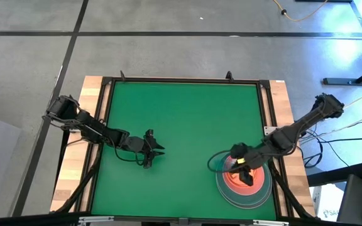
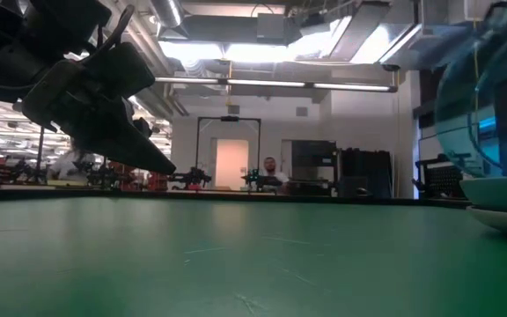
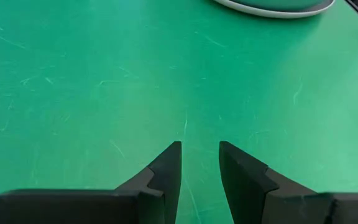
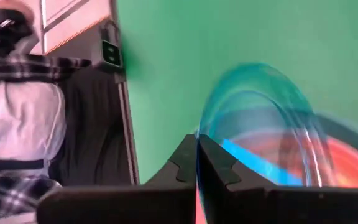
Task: Stack plastic plates
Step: Stack the light blue plate on top of the light orange plate, then return to Home Position
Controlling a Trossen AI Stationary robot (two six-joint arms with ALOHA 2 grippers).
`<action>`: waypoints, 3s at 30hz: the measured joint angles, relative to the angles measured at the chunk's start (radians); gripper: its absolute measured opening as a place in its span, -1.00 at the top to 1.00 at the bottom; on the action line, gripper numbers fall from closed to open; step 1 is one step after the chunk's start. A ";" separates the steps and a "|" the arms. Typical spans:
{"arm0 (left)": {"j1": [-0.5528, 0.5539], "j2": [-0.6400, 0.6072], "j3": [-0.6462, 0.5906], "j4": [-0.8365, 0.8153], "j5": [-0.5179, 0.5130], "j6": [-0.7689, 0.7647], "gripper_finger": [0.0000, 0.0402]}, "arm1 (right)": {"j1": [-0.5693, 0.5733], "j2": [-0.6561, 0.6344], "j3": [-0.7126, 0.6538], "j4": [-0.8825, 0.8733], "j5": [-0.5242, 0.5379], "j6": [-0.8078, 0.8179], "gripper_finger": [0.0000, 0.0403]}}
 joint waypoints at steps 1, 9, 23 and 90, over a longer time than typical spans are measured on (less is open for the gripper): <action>0.000 0.000 0.000 0.000 0.001 -0.001 0.50 | 0.012 0.000 0.001 -0.015 -0.001 0.032 1.00; 0.000 0.000 0.000 0.000 0.001 -0.001 0.50 | 0.108 0.037 0.000 -0.099 0.114 0.138 1.00; 0.000 0.000 0.000 0.000 0.000 -0.001 0.50 | 0.077 0.188 0.000 -0.103 -0.060 0.182 1.00; 0.194 -0.552 -0.050 -0.047 0.026 0.319 0.50 | -0.533 -0.178 -0.488 0.840 0.073 -0.894 0.59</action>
